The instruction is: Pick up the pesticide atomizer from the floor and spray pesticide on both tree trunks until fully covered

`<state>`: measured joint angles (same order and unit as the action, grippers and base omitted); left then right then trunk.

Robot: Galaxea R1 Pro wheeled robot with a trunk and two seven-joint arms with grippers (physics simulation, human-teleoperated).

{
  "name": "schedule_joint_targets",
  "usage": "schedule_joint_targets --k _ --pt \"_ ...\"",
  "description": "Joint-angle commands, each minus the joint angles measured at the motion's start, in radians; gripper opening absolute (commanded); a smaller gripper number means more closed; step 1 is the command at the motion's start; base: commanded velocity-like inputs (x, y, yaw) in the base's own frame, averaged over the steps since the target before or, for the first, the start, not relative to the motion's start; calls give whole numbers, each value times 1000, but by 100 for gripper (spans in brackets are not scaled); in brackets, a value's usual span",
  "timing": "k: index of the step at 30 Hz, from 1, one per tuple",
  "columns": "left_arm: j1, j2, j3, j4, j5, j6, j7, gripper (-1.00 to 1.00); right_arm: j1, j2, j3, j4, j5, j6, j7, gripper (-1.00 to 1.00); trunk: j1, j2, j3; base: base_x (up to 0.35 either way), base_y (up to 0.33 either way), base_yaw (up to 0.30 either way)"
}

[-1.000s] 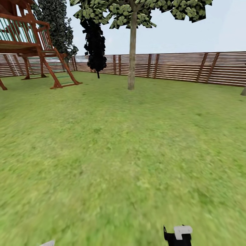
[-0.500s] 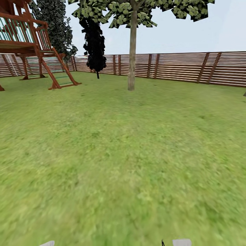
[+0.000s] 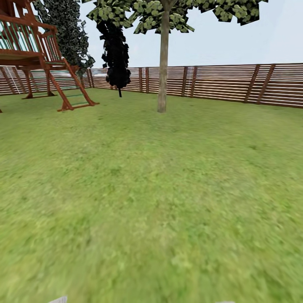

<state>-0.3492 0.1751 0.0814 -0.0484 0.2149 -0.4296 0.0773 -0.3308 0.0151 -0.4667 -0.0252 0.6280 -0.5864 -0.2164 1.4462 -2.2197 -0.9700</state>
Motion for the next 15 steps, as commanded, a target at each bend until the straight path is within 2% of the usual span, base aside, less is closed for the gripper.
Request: schedule_joint_targets --k 1,15 --pt "-1 0 8 1 -3 -3 -1 -100 -1 0 -4 1 10 -1 -8 100 0 0 -1 339 0 0" --pt "-1 0 7 1 -9 -3 -1 -100 -1 0 -4 1 10 -1 -8 100 0 0 -1 339 0 0"
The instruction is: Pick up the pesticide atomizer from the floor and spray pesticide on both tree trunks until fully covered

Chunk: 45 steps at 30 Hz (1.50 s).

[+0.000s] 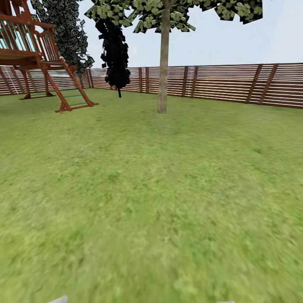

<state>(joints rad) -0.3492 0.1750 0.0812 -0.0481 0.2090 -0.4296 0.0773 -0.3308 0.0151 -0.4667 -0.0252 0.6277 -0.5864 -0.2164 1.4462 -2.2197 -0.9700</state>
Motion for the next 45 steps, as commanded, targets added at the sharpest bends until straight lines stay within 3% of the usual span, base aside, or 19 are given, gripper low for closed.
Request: schedule_joint_targets --k 1,45 --pt "-1 0 7 1 -3 -3 -1 -100 -1 0 -4 1 11 -1 -8 100 0 0 -1 339 0 0" --pt "-1 0 7 1 2 -3 -1 -100 -1 0 -4 1 11 -1 -8 100 0 0 -1 339 0 0"
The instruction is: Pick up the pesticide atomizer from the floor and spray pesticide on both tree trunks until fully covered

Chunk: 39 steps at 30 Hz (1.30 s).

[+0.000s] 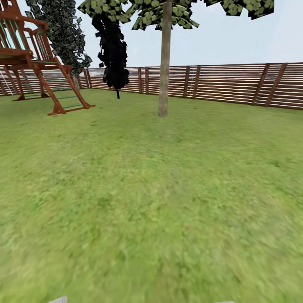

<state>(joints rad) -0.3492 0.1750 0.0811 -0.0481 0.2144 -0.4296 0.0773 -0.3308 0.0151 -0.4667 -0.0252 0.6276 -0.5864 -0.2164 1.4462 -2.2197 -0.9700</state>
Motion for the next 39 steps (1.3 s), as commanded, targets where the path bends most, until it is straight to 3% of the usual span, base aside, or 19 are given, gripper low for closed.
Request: schedule_joint_targets --k 1,39 --pt "-1 0 7 1 -3 -3 -1 -100 -1 0 -4 1 11 -1 -8 100 0 0 -1 339 0 0" --pt "0 2 8 0 -1 -3 -1 -100 -1 0 -4 1 11 -1 -8 100 0 0 -1 339 0 0"
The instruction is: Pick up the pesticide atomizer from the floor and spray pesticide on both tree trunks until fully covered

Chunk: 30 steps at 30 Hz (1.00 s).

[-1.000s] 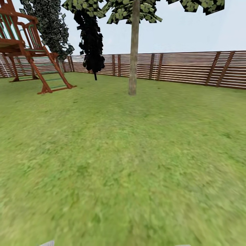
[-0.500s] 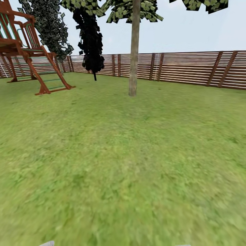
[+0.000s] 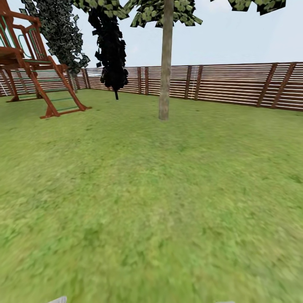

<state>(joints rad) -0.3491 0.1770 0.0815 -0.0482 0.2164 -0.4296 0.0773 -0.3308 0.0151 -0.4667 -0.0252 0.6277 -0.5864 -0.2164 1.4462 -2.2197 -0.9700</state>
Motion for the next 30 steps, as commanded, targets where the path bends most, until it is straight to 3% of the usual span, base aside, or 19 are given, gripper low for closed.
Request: schedule_joint_targets --k 1,30 --pt "-1 0 7 0 -3 -3 -1 -100 -1 0 -4 1 11 -1 -8 100 0 0 -1 339 0 0" --pt "0 0 7 0 -5 -3 -1 -100 -1 0 -4 1 11 -1 -8 100 0 0 -1 339 0 0"
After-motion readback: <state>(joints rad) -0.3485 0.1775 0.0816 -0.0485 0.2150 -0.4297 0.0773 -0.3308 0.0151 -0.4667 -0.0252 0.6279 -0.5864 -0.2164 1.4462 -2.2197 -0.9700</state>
